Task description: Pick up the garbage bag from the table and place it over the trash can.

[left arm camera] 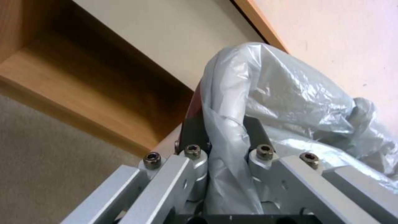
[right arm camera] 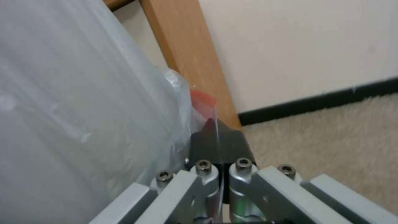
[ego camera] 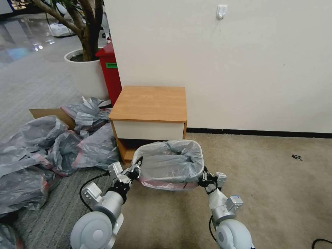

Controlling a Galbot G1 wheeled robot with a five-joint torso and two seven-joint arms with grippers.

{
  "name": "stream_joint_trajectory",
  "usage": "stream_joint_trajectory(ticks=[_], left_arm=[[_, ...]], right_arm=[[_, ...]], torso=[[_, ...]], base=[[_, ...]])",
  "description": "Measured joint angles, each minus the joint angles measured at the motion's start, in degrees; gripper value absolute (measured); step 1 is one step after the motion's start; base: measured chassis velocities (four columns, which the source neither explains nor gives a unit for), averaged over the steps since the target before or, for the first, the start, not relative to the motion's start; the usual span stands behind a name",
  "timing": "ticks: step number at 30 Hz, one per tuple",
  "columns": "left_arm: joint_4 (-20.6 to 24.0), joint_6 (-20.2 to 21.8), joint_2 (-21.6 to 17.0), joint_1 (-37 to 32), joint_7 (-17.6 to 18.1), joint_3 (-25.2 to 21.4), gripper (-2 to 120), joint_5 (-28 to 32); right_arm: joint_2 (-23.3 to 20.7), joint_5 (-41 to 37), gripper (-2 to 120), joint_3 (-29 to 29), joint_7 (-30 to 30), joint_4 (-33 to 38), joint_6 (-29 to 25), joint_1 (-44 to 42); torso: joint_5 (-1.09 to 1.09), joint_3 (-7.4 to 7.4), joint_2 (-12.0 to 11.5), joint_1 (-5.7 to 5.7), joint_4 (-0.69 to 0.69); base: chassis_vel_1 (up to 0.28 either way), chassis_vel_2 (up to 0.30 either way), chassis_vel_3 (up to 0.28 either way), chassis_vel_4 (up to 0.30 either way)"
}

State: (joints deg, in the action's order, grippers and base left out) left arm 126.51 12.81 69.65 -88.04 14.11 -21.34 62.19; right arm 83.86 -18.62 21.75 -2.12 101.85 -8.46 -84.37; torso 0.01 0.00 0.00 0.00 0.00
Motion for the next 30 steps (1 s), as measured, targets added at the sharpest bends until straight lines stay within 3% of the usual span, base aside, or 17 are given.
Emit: stream_joint_trajectory(ticks=[4, 7, 12, 19, 24, 26, 28, 30], left_arm=[[-0.7, 0.1, -0.1, -0.1, -0.3, 0.1, 7, -1.0], [-1.6, 0.3, -0.5, -0.1, -0.6, 0.0, 7, -1.8], [-2.8, 0.4, -0.9, 0.5, -0.7, 0.0, 7, -2.1], [-4.8, 0.4, -1.6, 1.9, -0.7, -0.7, 7, -2.5], [-5.1, 0.4, -1.8, 2.5, -0.4, -0.5, 7, -2.5], [-5.8, 0.4, -2.6, 3.0, -0.7, 0.1, 7, -6.6], [-5.9, 0.4, -2.9, 3.0, -1.0, 0.3, 7, -8.5], [-5.9, 0.6, -3.9, 3.1, -1.4, 1.1, 7, -12.9]], right_arm=[[-0.1, 0.8, 2, 0.2, 1.1, 0.9, -1.0, -0.5], [-0.8, -2.6, 17, 0.3, 1.4, 3.9, -0.2, -2.1], [-2.3, -7.5, 30, 0.4, 1.4, 7.2, 0.8, -4.0], [-4.7, -21.6, 59, 1.5, 1.2, 13.9, 4.1, -7.3], [-5.2, -25.3, 72, 2.1, 1.3, 16.4, 5.0, -8.0], [-5.9, -26.6, 82, 2.6, 3.0, 22.5, 6.4, -8.1], [-6.6, -26.6, 87, 2.4, 3.6, 24.4, 7.3, -7.7], [-10.4, -25.8, 96, 1.7, 5.1, 29.2, 11.2, -5.0]], torso=[[0.0, 0.0, 0.0, 0.0, 0.0], [-0.01, 0.0, 0.0, 0.0, 0.0], [-0.01, 0.0, 0.0, 0.0, 0.0], [-0.01, 0.0, 0.0, 0.0, 0.0], [0.0, 0.0, 0.0, 0.0, 0.0], [0.0, 0.0, 0.0, 0.0, -0.01], [-0.02, 0.0, 0.0, 0.0, -0.01], [0.0, 0.0, 0.0, 0.0, -0.02]], base=[[0.0, 0.0, 0.0, 0.0], [0.0, 0.0, 0.0, 0.0], [0.0, 0.0, 0.0, 0.0], [0.0, 0.0, 0.0, 0.0], [0.0, 0.0, 0.0, 0.0], [0.0, 0.0, 0.0, 0.0], [0.0, 0.0, 0.0, 0.0], [0.0, 0.0, 0.0, 0.0]])
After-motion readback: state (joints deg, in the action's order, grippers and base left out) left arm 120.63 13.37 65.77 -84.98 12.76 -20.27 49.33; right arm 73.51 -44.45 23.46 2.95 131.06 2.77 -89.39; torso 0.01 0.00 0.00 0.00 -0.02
